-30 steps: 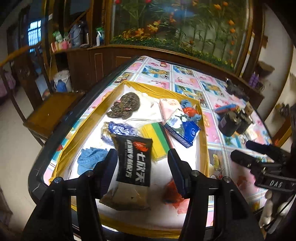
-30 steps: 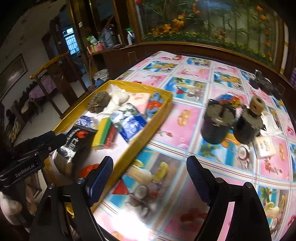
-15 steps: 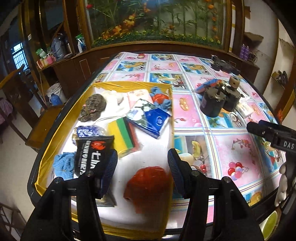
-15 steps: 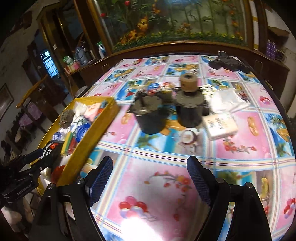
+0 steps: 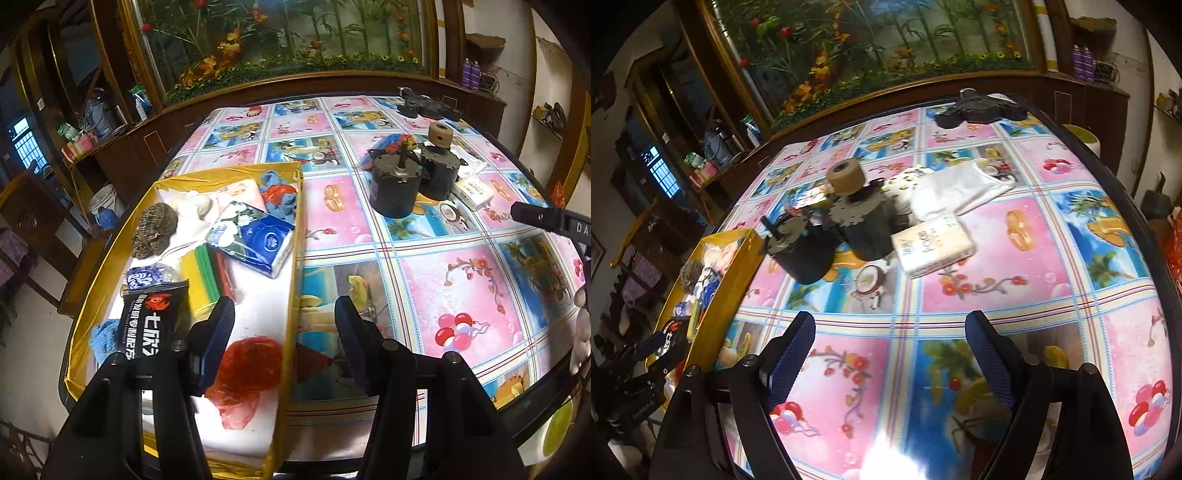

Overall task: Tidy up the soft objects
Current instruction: 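Move both open grippers back toward the remaining table items, then grasp the blue-red sponge pack with the right gripper and lift it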

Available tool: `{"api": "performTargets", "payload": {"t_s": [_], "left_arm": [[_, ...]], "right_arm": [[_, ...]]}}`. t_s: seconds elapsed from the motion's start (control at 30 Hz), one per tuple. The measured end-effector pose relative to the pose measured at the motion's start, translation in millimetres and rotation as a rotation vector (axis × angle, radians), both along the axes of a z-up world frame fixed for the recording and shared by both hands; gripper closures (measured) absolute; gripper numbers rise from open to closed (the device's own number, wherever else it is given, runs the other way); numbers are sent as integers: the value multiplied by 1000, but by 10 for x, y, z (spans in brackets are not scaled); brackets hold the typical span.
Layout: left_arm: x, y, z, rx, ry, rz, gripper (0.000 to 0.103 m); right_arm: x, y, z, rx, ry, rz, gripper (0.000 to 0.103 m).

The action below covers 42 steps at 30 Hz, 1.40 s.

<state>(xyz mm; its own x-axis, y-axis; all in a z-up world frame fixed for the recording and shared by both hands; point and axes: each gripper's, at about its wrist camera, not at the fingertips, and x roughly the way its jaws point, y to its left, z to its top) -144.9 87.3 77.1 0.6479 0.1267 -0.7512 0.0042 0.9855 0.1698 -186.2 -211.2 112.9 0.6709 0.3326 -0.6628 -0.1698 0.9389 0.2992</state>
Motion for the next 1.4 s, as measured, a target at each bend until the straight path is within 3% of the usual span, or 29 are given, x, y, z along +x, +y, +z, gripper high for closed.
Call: {"api": "performTargets", "payload": {"t_s": [0.17,0.4,0.57,0.7,0.83,1.0,1.1,1.2,1.3,1.4], "left_arm": [[38,-131,-60,-31,30,-41,48],[259,-466,-320,-187,177,-171,48],[411,-551,-504,-257,239,-187,48],[433,-542,-514,-276,218,-190,37],[450,-558,-543,-275,201,-206,19],[413,-618,-576,-264,172,-245,2],[387,-703,-613,-210,167,-253,0],[386,-699,-620,-214,164,-251,0],[387,-687,-623,-217,160,-250,0],[390,-689,-620,-214,159,-251,0]], "right_arm": [[68,-199,0,11,3,-32,19],[207,-501,35,41,18,-100,18],[315,-571,11,37,45,-121,18],[567,-604,37,39,69,-139,18],[945,-556,78,54,111,-165,18],[1244,-114,370,50,86,-27,18],[1475,415,597,-47,118,130,16],[1782,1008,709,-231,183,241,16],[2137,1532,637,-447,258,305,16],[2520,1858,454,-519,393,304,16]]}}
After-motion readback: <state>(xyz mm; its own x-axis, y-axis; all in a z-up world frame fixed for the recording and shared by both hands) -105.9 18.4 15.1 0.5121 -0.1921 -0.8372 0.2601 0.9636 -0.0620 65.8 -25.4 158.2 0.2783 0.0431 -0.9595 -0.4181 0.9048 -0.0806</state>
